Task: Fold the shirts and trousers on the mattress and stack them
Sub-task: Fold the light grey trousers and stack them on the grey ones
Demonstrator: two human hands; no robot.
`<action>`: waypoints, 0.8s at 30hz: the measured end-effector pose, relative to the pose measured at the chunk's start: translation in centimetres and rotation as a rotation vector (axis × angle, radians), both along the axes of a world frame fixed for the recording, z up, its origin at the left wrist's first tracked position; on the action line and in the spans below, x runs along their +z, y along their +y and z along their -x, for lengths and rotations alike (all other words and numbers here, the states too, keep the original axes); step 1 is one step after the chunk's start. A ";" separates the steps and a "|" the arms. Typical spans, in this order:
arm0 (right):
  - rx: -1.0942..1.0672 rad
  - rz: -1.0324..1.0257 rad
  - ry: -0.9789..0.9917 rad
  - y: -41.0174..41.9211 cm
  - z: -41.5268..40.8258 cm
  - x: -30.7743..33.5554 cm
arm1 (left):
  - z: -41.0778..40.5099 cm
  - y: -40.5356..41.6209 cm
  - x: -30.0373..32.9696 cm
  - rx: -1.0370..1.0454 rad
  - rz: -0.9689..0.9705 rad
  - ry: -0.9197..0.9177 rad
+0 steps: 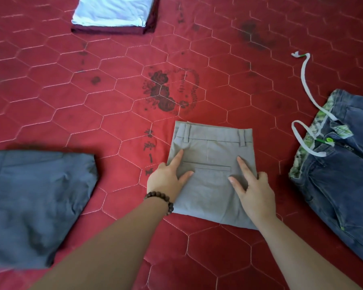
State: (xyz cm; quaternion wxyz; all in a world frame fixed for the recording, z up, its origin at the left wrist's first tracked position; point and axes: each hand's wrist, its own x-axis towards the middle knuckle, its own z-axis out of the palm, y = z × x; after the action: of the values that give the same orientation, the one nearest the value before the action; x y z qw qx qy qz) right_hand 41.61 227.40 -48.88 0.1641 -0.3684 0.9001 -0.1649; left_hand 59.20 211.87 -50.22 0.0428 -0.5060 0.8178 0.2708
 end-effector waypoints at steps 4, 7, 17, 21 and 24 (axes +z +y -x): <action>0.068 -0.139 -0.064 1.9 -2.3 0.7 | -2.7 1.8 1.0 -0.028 -0.029 -0.112; 0.086 -0.177 -0.086 3.2 -4.3 1.0 | -4.9 3.3 1.8 -0.037 -0.067 -0.132; 0.065 -0.049 -0.119 5.2 -11.5 2.1 | -10.3 3.7 2.8 -0.095 -0.134 -0.120; 0.085 0.019 -0.061 4.0 -16.3 3.7 | -15.0 3.0 4.1 -0.110 0.017 -0.117; 0.086 0.107 -0.064 1.5 -20.9 5.6 | -20.2 0.7 6.1 -0.093 0.102 -0.115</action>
State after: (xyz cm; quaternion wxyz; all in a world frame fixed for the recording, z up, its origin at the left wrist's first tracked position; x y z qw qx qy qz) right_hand 62.46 228.85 -43.26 0.1799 -0.4096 0.8676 -0.2173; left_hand 79.42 212.60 -44.08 0.0765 -0.4839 0.8492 0.1971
